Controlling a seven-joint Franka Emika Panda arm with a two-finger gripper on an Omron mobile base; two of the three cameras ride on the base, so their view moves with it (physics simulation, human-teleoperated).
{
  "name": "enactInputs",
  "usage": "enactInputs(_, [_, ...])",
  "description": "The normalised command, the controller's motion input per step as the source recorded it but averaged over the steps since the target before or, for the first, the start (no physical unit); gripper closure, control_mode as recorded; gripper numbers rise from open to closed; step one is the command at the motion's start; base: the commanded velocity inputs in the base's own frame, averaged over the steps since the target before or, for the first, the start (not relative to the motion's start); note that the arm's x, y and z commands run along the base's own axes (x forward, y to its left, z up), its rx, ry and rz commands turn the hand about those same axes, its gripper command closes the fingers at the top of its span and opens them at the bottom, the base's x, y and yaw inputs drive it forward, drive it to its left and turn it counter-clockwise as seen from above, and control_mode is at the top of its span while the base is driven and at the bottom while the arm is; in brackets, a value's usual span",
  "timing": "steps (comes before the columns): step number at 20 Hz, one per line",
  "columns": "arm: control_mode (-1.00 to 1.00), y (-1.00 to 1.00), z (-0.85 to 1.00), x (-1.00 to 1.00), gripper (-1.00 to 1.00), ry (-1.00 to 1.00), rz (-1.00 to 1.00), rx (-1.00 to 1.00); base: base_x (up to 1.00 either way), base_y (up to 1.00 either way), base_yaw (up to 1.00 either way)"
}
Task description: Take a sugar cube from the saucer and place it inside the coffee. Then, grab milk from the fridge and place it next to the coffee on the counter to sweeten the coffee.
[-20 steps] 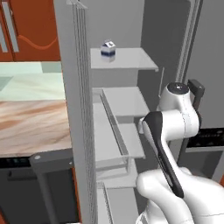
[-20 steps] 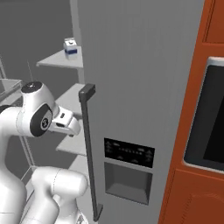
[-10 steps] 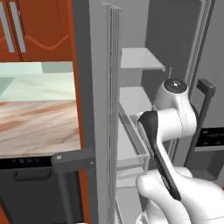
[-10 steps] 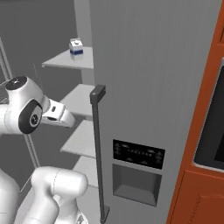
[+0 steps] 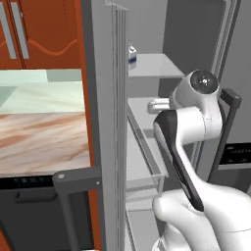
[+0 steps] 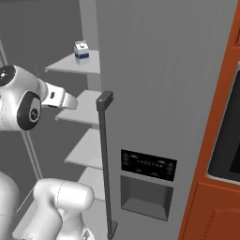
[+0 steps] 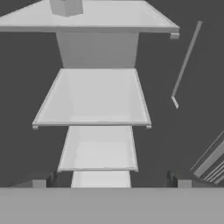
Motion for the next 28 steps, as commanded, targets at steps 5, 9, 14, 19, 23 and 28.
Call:
enactInputs(5, [-1.0, 0.01, 0.98, 0.29, -1.0, -0.27, 0.06, 0.01, 0.0, 0.0, 0.0])
enactInputs(9, [-1.0, 0.06, 0.96, 0.46, -1.0, -0.26, 0.07, 0.0, 0.0, 0.0, 0.0])
enactInputs(14, [-1.0, 0.24, 0.47, 0.93, -1.0, -0.16, 0.06, 0.05, 0.0, 0.0, 0.0])
enactInputs(19, [-1.0, 0.2, 0.03, 0.99, -1.0, 0.01, 0.09, 0.14, 0.0, 0.0, 0.0])
enactInputs(23, [-1.0, 0.16, 0.0, 0.36, -1.0, 0.06, 0.02, 0.02, 0.0, 0.0, 0.0])
enactInputs(28, [-1.0, 0.14, -0.16, 0.25, -1.0, 0.07, 0.0, -0.05, 0.0, 0.0, 0.0])
